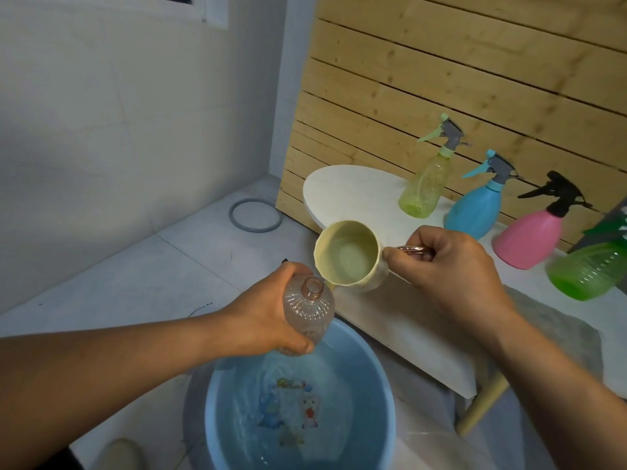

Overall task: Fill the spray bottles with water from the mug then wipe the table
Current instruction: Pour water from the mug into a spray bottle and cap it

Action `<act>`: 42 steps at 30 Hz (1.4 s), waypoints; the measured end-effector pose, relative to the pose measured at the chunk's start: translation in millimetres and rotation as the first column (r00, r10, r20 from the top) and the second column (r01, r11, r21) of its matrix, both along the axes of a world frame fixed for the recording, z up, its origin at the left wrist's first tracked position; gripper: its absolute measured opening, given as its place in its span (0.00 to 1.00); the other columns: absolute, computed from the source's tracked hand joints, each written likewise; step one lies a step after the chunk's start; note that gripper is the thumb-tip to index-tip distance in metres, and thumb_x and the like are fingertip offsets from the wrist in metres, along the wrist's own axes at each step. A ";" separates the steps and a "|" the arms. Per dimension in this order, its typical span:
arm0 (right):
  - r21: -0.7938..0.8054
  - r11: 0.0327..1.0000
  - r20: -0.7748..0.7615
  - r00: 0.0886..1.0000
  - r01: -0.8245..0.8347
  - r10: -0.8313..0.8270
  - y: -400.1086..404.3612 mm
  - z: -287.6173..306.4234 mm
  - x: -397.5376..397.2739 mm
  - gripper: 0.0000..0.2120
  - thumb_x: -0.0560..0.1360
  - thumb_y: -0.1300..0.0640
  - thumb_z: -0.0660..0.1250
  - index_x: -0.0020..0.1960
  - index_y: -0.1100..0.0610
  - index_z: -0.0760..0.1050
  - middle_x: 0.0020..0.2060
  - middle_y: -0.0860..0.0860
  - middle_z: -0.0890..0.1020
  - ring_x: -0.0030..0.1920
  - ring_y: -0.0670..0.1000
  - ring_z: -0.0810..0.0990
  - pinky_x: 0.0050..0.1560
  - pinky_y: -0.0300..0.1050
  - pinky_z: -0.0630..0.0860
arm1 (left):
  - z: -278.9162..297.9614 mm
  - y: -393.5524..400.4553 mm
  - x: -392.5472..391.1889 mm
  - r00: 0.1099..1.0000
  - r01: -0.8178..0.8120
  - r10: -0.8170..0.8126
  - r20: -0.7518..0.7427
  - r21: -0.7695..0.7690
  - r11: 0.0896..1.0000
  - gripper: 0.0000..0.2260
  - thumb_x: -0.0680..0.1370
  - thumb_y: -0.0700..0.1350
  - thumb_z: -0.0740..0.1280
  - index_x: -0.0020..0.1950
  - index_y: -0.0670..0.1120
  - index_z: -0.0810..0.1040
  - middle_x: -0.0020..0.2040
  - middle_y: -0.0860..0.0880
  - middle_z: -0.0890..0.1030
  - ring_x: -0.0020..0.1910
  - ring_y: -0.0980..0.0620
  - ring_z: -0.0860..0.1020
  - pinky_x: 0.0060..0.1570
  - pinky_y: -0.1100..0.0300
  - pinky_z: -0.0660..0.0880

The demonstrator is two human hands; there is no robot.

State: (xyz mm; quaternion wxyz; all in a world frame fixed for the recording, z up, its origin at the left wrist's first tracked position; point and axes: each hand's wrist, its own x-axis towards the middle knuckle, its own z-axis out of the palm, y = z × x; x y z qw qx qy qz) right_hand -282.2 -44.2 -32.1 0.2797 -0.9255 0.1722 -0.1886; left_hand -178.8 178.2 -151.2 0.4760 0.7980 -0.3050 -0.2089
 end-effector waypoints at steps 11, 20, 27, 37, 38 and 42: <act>-0.148 0.988 0.029 0.999 -0.040 0.045 12.2 4.1 -4.3 0.16 0.74 0.46 0.73 0.33 0.51 0.73 0.28 0.45 0.73 0.32 0.47 0.71 0.32 0.45 0.64 | 0.8 1.8 -2.1 1.000 0.006 -0.006 -0.009 0.004 1.000 0.44 0.61 0.46 0.86 0.69 0.62 0.65 0.61 0.61 0.77 0.59 0.59 0.79 0.56 0.58 0.82; -0.210 0.977 0.047 0.998 -0.041 0.051 17.3 4.9 -5.9 0.14 0.74 0.48 0.72 0.33 0.50 0.73 0.29 0.45 0.74 0.33 0.46 0.72 0.33 0.44 0.64 | 1.4 3.9 -3.5 1.000 0.002 -0.001 -0.005 0.016 1.000 0.44 0.61 0.46 0.86 0.68 0.64 0.65 0.60 0.62 0.76 0.59 0.60 0.79 0.54 0.60 0.82; -0.247 0.968 0.064 0.996 -0.040 0.057 16.8 4.0 -5.4 0.15 0.73 0.48 0.72 0.32 0.48 0.70 0.29 0.44 0.74 0.33 0.46 0.72 0.33 0.44 0.64 | 1.6 4.1 -3.8 1.000 0.005 -0.005 -0.012 0.011 1.000 0.45 0.62 0.46 0.86 0.69 0.63 0.64 0.61 0.61 0.76 0.60 0.59 0.79 0.55 0.59 0.82; -0.297 0.954 0.100 0.992 -0.047 0.080 17.4 2.1 -5.6 0.15 0.73 0.48 0.71 0.32 0.49 0.70 0.29 0.45 0.72 0.32 0.47 0.71 0.33 0.45 0.62 | 2.1 3.3 -4.4 1.000 0.011 -0.011 -0.016 0.002 1.000 0.46 0.61 0.45 0.86 0.69 0.64 0.63 0.62 0.61 0.76 0.60 0.59 0.79 0.55 0.58 0.83; -0.306 0.951 0.100 0.992 -0.046 0.080 17.6 1.9 -5.6 0.15 0.73 0.48 0.72 0.32 0.49 0.70 0.29 0.45 0.72 0.32 0.47 0.70 0.33 0.45 0.62 | 2.3 3.2 -4.5 1.000 0.010 -0.010 -0.014 0.003 1.000 0.46 0.61 0.45 0.86 0.69 0.64 0.63 0.62 0.61 0.76 0.60 0.59 0.79 0.55 0.58 0.83; -0.315 0.948 0.095 0.993 -0.042 0.075 18.7 3.0 -5.4 0.14 0.73 0.48 0.72 0.33 0.50 0.72 0.29 0.45 0.72 0.31 0.48 0.70 0.32 0.45 0.62 | 2.3 3.4 -5.0 1.000 0.006 -0.006 -0.016 -0.003 1.000 0.45 0.61 0.44 0.86 0.69 0.64 0.64 0.61 0.60 0.77 0.59 0.59 0.79 0.55 0.58 0.83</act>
